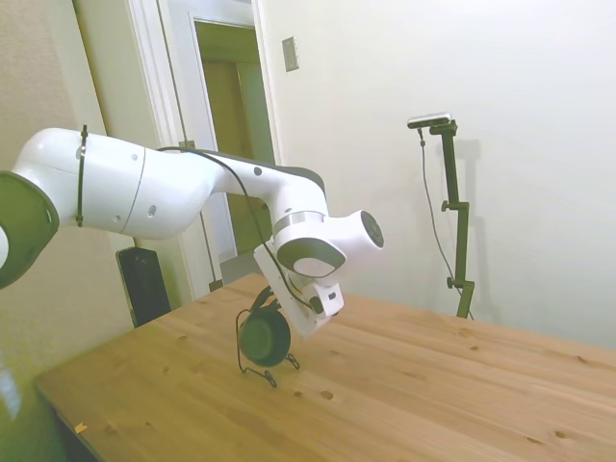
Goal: Load the bowl
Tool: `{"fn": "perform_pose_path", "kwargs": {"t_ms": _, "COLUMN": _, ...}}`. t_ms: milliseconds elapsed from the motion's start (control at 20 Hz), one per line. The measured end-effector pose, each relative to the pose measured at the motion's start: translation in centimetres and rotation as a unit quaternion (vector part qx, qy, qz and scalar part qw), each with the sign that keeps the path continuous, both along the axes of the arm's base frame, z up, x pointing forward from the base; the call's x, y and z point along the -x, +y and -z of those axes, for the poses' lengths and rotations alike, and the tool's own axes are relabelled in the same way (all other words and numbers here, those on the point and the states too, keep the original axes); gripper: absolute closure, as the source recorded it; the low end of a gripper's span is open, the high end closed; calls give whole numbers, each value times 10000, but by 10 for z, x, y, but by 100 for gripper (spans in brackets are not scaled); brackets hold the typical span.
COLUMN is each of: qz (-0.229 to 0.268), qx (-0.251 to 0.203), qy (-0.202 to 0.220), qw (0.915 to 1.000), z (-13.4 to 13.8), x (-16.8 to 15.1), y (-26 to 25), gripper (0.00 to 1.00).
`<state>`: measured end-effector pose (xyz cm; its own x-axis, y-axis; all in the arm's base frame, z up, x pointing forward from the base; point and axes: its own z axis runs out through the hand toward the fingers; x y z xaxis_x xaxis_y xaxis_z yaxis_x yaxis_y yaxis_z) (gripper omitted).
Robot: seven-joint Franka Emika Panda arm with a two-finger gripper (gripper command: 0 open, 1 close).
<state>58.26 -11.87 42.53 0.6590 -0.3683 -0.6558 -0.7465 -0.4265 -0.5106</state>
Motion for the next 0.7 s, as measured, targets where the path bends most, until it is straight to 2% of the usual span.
{"fn": "perform_pose_path", "kwargs": {"t_ms": 150, "qz": 107, "qx": -102, "qy": 21, "qw": 9999, "z": -3, "x": 1, "y": -21, "gripper": 100}}
{"fn": "perform_pose_path", "kwargs": {"t_ms": 400, "qz": -29, "qx": -292, "qy": 165, "qw": 9994, "z": 26, "x": -9, "y": -12, "gripper": 100}}
{"fn": "perform_pose_path", "kwargs": {"t_ms": 700, "qz": -103, "qx": -357, "qy": 97, "qw": 9993, "z": 17, "x": -10, "y": -11, "gripper": 100}}
